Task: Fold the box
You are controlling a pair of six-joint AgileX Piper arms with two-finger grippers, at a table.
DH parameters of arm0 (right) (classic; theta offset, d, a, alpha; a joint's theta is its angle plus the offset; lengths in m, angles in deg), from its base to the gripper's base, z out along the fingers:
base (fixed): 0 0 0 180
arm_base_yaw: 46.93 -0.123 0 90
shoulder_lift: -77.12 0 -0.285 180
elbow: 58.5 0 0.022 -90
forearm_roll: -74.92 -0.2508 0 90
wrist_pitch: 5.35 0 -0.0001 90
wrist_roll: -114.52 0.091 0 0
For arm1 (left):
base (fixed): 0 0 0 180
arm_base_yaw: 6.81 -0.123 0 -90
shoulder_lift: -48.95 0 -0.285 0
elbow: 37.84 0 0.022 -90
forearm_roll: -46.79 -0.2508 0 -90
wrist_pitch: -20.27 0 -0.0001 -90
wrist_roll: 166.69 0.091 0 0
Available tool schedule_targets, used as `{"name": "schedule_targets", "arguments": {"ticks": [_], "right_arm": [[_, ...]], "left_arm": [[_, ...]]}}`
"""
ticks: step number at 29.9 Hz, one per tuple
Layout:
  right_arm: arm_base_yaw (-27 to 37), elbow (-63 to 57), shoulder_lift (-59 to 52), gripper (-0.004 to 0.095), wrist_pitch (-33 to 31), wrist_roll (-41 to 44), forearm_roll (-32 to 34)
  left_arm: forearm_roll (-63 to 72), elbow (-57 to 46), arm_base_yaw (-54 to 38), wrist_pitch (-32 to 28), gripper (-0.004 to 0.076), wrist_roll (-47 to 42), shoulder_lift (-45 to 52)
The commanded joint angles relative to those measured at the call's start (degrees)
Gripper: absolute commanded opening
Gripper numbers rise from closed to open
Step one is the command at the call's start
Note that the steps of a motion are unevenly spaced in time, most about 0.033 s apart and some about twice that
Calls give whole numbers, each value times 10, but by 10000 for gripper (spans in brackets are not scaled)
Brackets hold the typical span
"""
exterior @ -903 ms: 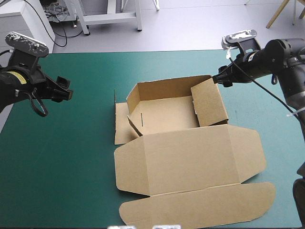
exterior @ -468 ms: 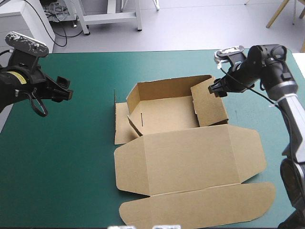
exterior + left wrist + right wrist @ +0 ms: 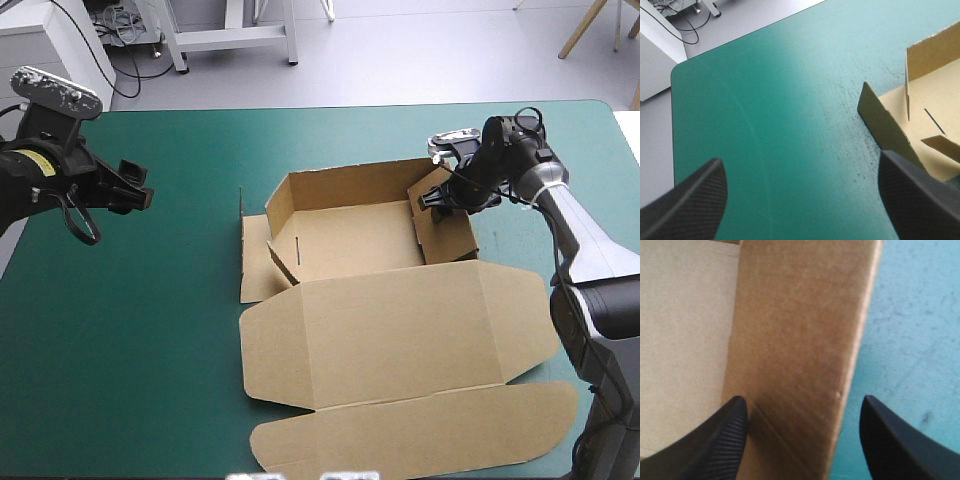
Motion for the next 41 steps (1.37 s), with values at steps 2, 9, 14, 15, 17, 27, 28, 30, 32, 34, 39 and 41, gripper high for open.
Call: {"name": "schedule_targets", "arguments": {"ticks": [2, 9, 14, 15, 17, 27, 28, 30, 32, 34, 39, 41], "right_arm": [[3, 15, -16, 391, 13, -2, -6], [3, 15, -15, -11, 9, 0, -4], [4, 15, -21, -19, -19, 0, -2], [4, 16, -25, -19, -25, -1, -1], [8, 16, -36, -19, -32, -13, -5], [65, 17, -158, -20, -37, -43, -29], [74, 17, -172, -20, -37, -44, -35], [91, 17, -199, -19, -37, -54, -47], [106, 17, -222, -20, -37, -66, -64], [120, 17, -242, -19, -37, -73, -83], [137, 16, -286, -20, -37, -83, -117], [137, 16, -298, -20, -37, -88, -132]], "left_arm": [[0, 11, -1, 21, 582, -7, 13], [0, 11, -1, 26, 582, -6, 13], [-9, 10, -1, 26, 582, -6, 12], [-15, 6, -1, 26, 579, -6, 12], [-30, -6, -1, 26, 564, -8, 10], [-94, -148, -14, -12, 502, -20, 0], [-81, -157, -23, -20, 502, -20, 0], [-41, -177, -55, -42, 502, -16, -2], [12, -198, -95, -61, 502, 8, -3], [71, -217, -134, -79, 502, 39, -4], [277, -277, -235, -118, 502, 146, -4], [372, -305, -257, -135, 502, 203, -4]]}}
